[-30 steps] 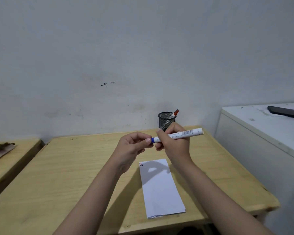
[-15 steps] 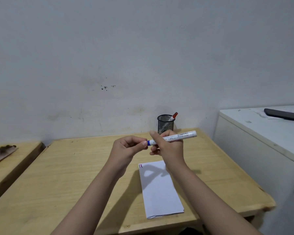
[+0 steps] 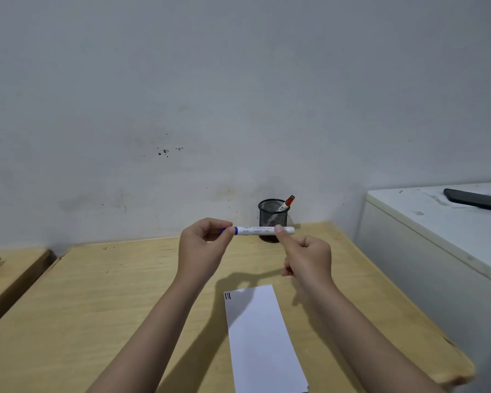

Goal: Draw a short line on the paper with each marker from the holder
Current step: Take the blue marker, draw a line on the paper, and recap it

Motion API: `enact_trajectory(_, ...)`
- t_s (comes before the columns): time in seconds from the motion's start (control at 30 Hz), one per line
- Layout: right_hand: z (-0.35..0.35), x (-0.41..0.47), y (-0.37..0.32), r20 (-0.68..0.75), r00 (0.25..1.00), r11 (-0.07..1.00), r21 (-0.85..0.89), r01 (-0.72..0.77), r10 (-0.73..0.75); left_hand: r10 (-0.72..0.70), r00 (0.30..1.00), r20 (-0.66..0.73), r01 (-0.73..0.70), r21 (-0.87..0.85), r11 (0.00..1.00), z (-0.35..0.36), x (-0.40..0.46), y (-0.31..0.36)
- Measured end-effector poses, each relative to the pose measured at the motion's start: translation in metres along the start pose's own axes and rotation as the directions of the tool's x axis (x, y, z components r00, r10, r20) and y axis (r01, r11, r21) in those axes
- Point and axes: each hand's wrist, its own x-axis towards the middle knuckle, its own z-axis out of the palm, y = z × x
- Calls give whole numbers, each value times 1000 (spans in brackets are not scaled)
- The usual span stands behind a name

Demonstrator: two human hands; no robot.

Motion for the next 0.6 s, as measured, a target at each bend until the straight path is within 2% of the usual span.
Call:
enact_trajectory(0.07,0,10,6,24,969,963,-105,248,-247,35,999,16,-36,68,997,5,7,-4)
enact_trajectory(0.13,3,20,9,154,894,876,-189,444,-420,71,995,65,-79,124,989,15,13,-6)
enact_trajectory(0.23,8,41,10,346,820,804,-234,546,-457,96,989,111,-112,148,983,31,25,-9)
enact_trajectory(0.33,10,66,12,404,749,719,-262,644,-525,103,987,122,-116,109,987,44,43,-16)
enact_trajectory(0.4,9,85,12,393,688,620,-305,723,-610,98,990,105,-107,78,991,54,57,-23)
enact_trajectory(0.43,7,96,10,363,677,603,-309,735,-640,93,992,85,-100,72,992,59,64,-29)
enact_trajectory(0.6,-3,152,-5,62,750,721,-234,652,-659,71,994,80,-86,208,974,86,101,-69)
